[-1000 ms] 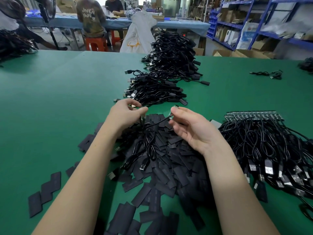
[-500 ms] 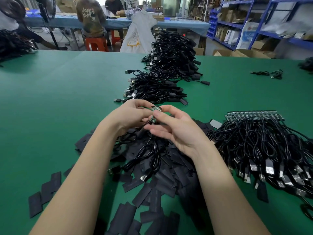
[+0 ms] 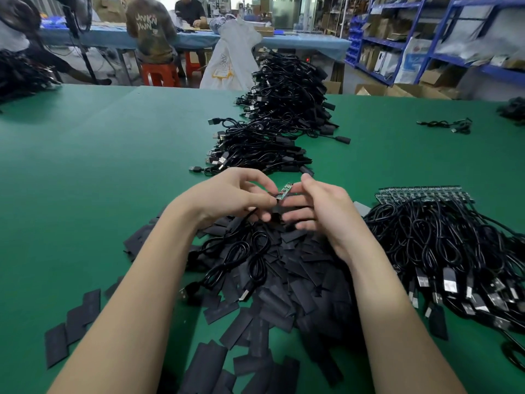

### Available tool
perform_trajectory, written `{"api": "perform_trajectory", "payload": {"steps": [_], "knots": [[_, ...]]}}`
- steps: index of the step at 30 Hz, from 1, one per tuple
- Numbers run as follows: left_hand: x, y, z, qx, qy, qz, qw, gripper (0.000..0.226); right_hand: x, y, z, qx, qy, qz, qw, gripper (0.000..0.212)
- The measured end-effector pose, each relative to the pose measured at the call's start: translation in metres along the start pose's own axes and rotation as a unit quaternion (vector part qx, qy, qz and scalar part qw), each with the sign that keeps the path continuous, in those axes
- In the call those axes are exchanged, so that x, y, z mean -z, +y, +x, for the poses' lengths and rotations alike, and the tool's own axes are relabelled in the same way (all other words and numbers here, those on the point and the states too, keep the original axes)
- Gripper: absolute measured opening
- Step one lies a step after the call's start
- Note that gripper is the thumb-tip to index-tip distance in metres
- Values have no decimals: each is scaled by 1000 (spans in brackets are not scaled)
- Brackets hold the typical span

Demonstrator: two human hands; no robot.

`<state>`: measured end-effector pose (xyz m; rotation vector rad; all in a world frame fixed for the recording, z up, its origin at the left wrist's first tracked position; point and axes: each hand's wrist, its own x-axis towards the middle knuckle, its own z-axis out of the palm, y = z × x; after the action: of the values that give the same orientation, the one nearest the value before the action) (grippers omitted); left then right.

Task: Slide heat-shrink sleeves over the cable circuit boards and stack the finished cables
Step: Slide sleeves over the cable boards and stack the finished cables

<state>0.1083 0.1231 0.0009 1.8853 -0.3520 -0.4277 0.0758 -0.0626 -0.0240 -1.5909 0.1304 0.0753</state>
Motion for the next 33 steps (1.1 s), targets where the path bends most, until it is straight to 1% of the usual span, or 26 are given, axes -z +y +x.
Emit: {"api": "perform_trajectory", "payload": {"steps": [1,2,3,4,6,8,12,17,20,26,33], "knots": [[1,0,0,3,15,-3,1000,10,6,2,0,32,16,-86,996,27],[2,-1,1,6,32,-9,999,9,12,3,0,70,24,-181,981,19],[2,-2,2,10,49,-13,999,9,19,4,-1,101,11,-262,960,12],[3,-3,4,14,61,-11,998,9,24,3,-3,118,-19,-323,939,11],[3,-5,6,19,74,6,997,11,29,0,-5,104,-82,-388,912,19],[0,-6,8,22,79,29,996,17,28,-3,-7,89,-115,-419,896,20],[-4,-10,13,14,84,62,994,19,23,-3,-4,83,-139,-430,888,24],[-4,-13,15,6,80,53,995,15,25,-2,-2,72,-155,-426,888,25],[-4,-14,16,5,79,54,995,14,26,-1,-2,63,-144,-432,888,22],[-4,-15,16,7,76,50,996,13,24,1,0,72,-125,-418,897,21],[-5,-15,16,7,76,50,996,12,24,3,1,75,-111,-426,895,19]]}}
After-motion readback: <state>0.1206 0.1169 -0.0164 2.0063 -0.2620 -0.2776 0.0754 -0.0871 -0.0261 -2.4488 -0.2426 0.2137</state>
